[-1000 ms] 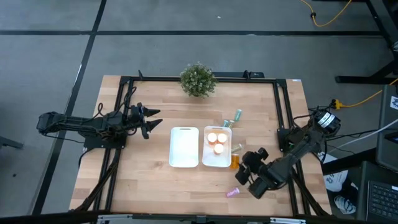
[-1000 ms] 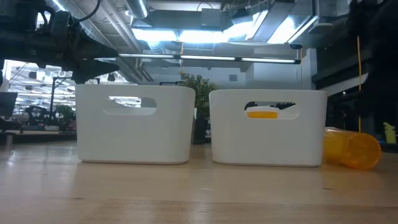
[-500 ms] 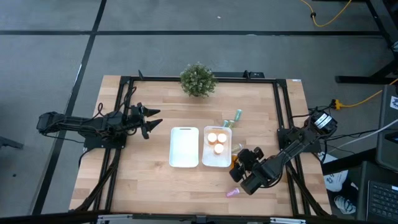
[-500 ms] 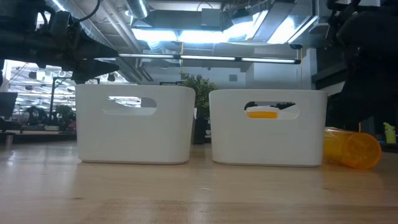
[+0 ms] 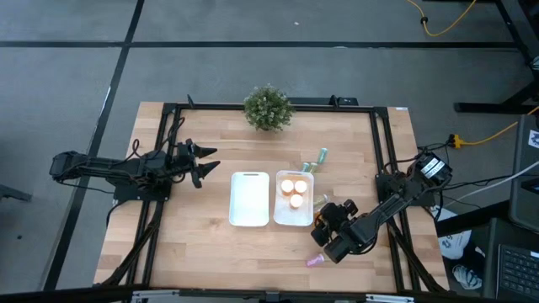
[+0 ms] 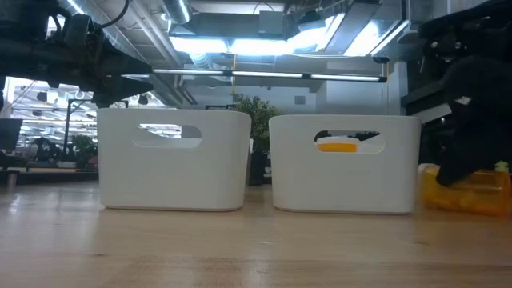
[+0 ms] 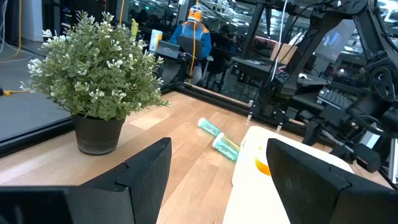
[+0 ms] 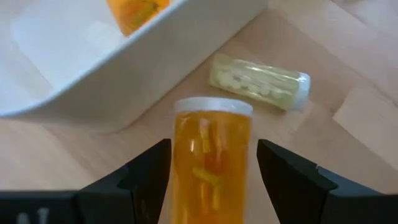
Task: Pick and place medicine bottles into bin by pill shape (circle, oval)
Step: Put the orange capsule bottle into the right white bin
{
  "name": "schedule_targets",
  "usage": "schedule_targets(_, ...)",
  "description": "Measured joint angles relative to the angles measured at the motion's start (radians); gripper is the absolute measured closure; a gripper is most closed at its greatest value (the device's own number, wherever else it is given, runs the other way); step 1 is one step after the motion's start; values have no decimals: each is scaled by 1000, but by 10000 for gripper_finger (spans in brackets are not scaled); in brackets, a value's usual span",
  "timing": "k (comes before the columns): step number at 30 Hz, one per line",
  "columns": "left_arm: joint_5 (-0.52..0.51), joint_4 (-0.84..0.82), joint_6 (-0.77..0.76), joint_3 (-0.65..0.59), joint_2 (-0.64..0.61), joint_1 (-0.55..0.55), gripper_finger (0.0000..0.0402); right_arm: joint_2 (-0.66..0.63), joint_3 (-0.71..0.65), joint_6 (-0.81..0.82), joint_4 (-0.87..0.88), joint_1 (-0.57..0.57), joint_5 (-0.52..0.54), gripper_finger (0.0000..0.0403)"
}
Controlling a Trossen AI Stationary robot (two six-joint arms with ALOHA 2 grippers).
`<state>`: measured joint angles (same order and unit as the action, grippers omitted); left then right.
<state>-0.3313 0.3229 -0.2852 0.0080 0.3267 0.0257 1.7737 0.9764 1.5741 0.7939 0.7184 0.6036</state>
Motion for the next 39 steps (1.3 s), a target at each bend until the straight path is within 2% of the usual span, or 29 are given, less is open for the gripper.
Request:
schedule_targets(7, 0, 0, 0, 0, 0, 0, 147, -2, 0, -19, 55, 16, -90, 164)
schedule_targets(17, 0, 0, 0, 0, 0, 0, 147, -2, 0, -217, 68, 2, -114, 164)
schedule_targets(24, 0, 0, 0, 0, 0, 0, 147, -2, 0, -283, 69, -41, -248, 164)
schedule_targets(32, 0, 0, 0, 0, 0, 0, 147, -5, 0, -297, 82, -47, -234, 164)
schedule_targets(39, 0, 0, 0, 0, 0, 0, 147, -66, 0, -301, 93, -49, -195, 164)
